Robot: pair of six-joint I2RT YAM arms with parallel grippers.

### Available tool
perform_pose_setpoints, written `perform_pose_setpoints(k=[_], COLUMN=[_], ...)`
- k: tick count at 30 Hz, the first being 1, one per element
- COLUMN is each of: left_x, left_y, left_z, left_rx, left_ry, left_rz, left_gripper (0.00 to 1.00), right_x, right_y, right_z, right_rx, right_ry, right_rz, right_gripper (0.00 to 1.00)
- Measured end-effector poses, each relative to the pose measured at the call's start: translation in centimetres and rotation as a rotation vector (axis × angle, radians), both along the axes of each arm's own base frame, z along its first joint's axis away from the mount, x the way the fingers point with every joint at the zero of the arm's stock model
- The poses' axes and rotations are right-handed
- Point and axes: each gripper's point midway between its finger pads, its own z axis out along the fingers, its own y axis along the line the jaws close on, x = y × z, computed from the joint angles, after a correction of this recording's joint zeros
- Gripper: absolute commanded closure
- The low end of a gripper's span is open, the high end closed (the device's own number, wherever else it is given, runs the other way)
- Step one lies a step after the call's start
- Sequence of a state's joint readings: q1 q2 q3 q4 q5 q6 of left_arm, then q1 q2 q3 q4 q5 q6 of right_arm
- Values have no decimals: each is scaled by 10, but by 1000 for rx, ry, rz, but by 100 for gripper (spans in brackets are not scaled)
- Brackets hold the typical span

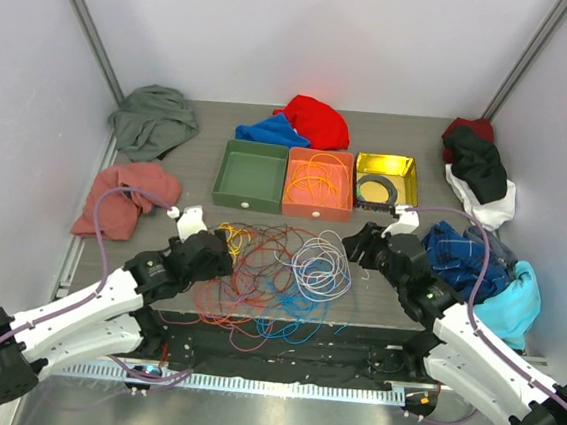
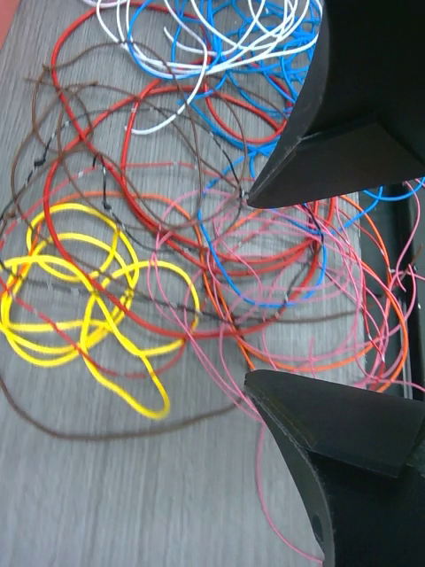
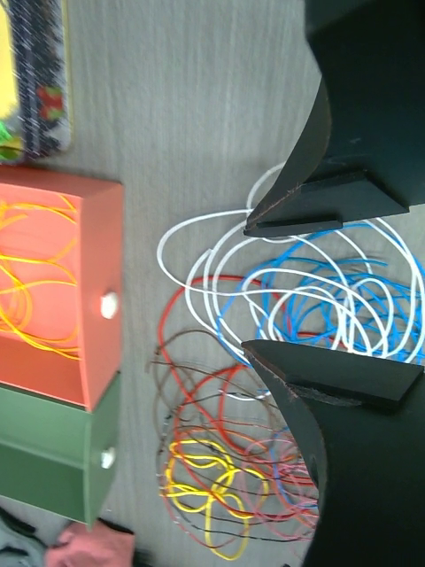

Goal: Untangle the cables

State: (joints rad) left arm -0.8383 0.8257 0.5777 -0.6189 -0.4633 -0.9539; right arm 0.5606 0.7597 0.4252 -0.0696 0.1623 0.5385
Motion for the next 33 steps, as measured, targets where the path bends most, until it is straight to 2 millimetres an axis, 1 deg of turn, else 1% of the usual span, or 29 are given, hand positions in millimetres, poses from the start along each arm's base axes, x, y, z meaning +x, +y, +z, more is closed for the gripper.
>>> perform_pose_setpoints(k=[1, 2, 4, 6, 9, 10, 13, 17, 23, 24, 27, 31, 33], left_x=[-3, -4, -1, 5, 20, 27, 31, 30, 33, 32, 32, 28, 25], left_y=[4, 7, 14, 23, 48, 61, 79, 79, 75, 74, 70, 68, 67], left_z=[-3, -3, 6, 17, 24, 21, 6, -10, -25, -27, -32, -48, -58], left_rx=[4, 7, -4, -14, -5, 4, 33, 46, 18, 11, -10, -16, -10], left_ry=[8, 2, -33, -76, -77, -58, 9, 82, 124, 126, 129, 150, 174], left_rz=[11, 23, 56, 101, 206, 259, 329, 324, 323, 320, 307, 299, 297], left_gripper=[18, 18, 19, 24, 28, 29, 31, 35, 40, 44, 45, 46, 50], right_x=[-4, -7, -11, -14, -15, -15, -16, -16, -18, -18, -19, -19, -19], right_y=[3, 5, 7, 9, 11, 12, 12, 11, 8, 8, 6, 5, 5], right_z=[-2, -5, -10, -12, -12, -12, -12, -9, 0, 0, -2, -6, -9], right_rx=[0, 0, -5, -6, 0, 0, 0, 5, 17, 16, 9, 1, -7], right_ry=[6, 13, 29, 38, 40, 40, 39, 28, 2, 1, 6, 14, 21], right_rz=[14, 19, 29, 33, 34, 34, 32, 30, 21, 19, 15, 13, 14], right_gripper=[43, 43, 43, 43, 43, 43, 43, 43, 43, 43, 43, 43, 43])
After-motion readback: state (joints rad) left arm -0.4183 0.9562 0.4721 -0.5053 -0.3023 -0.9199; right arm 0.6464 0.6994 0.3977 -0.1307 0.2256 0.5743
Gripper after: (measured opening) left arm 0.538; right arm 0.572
